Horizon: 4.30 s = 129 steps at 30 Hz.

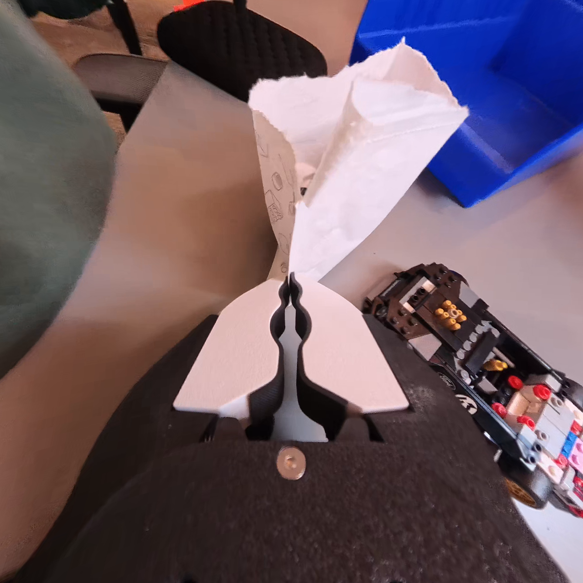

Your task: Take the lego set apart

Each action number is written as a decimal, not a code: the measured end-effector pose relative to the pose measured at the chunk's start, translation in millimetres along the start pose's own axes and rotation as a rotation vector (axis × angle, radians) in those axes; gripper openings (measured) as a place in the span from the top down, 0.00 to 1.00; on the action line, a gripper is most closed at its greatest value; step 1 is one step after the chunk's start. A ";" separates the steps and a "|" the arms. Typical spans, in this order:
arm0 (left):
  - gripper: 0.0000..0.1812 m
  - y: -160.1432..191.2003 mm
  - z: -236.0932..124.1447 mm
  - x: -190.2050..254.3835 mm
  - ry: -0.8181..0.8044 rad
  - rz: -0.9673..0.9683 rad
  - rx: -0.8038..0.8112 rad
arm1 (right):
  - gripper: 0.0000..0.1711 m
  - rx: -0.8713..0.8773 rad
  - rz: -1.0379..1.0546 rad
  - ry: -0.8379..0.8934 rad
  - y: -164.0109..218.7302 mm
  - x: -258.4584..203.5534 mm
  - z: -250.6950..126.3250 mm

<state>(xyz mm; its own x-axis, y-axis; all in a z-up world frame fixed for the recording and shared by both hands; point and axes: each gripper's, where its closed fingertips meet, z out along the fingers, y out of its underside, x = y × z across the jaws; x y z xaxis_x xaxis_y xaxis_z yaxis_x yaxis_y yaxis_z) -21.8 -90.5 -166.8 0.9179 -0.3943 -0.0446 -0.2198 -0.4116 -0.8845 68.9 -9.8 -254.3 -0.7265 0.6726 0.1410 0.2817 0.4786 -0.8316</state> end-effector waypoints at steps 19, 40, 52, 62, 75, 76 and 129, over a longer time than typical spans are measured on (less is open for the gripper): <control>0.99 25.4 79.1 30.1 0.425 0.137 -0.032 | 1.00 0.095 0.150 -0.036 13.1 4.7 -52.6; 0.99 27.7 87.9 35.2 0.329 0.337 0.063 | 0.97 -0.065 0.028 0.105 21.4 11.6 -23.2; 0.88 48.2 110.8 38.5 0.326 0.354 -0.120 | 1.00 -0.002 0.055 0.076 13.0 10.6 -34.3; 0.90 53.4 104.4 48.9 0.417 0.301 -0.092 | 0.75 -0.043 0.107 -0.028 17.1 -8.9 -22.7; 0.76 40.1 104.0 47.2 0.398 0.238 -0.013 | 0.95 0.005 0.118 -0.025 8.4 -3.7 -21.3; 0.73 39.4 106.8 49.8 0.393 0.239 -0.012 | 0.95 0.011 0.121 -0.023 6.4 -3.7 -20.2; 0.83 17.3 104.2 43.5 0.425 0.042 0.030 | 1.00 0.085 0.171 0.030 0.5 6.9 -30.4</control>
<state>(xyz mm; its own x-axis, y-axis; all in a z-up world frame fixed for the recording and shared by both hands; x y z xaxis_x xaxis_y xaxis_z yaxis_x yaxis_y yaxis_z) 48.7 -29.1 -232.5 0.6891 -0.7164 0.1092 -0.2382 -0.3662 -0.8996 83.0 12.3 -237.4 -0.6536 0.7568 0.0089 0.3441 0.3075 -0.8872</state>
